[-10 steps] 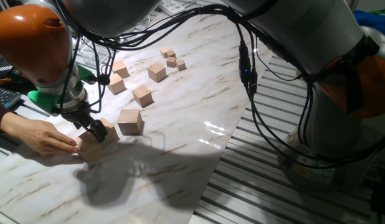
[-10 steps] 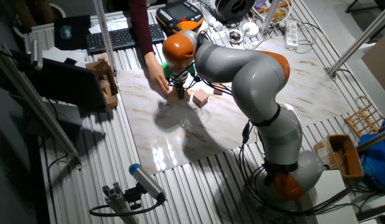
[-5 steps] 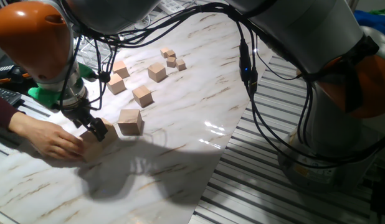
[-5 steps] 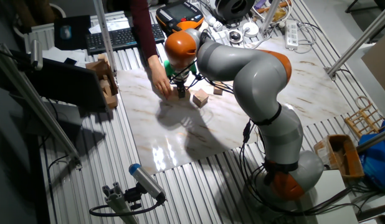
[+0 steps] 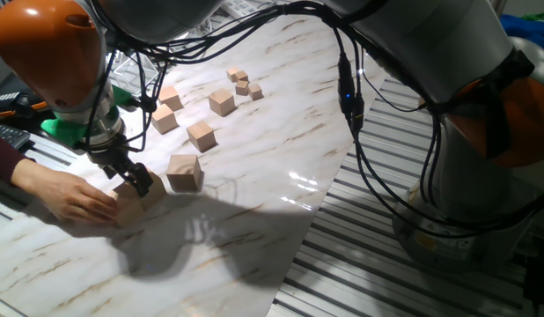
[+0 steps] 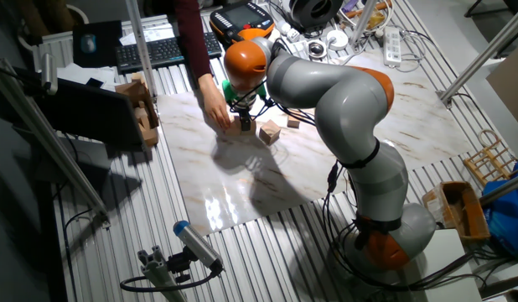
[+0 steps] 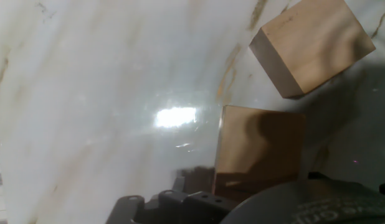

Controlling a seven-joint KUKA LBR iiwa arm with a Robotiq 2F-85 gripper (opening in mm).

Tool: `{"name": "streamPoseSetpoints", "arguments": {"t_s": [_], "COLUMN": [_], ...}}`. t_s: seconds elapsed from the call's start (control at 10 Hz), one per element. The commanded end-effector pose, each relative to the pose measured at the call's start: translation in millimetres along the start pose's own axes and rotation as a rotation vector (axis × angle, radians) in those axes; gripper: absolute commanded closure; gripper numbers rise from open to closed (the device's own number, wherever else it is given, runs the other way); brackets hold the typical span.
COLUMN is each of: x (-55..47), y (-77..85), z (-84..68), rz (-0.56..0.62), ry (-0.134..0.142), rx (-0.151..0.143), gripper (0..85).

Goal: Stack the blocks into a cross shape

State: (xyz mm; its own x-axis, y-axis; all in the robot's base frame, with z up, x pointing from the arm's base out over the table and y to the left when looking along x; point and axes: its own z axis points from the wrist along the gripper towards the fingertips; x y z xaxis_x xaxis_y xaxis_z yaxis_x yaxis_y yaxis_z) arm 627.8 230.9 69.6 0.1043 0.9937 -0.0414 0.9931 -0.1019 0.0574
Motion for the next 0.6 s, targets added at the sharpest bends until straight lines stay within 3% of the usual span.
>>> {"name": "streamPoseSetpoints", "arguments": {"t_s": [0.0,0.5], "x": [0.1,-0.6], "y": [0.1,0.9], "z": [0.4,4.9], "rz": [-0.001,0.011], "ry": [0.000,-0.006], "rx": [0.000,-0.001], "gripper": [0.0,0.0]}}
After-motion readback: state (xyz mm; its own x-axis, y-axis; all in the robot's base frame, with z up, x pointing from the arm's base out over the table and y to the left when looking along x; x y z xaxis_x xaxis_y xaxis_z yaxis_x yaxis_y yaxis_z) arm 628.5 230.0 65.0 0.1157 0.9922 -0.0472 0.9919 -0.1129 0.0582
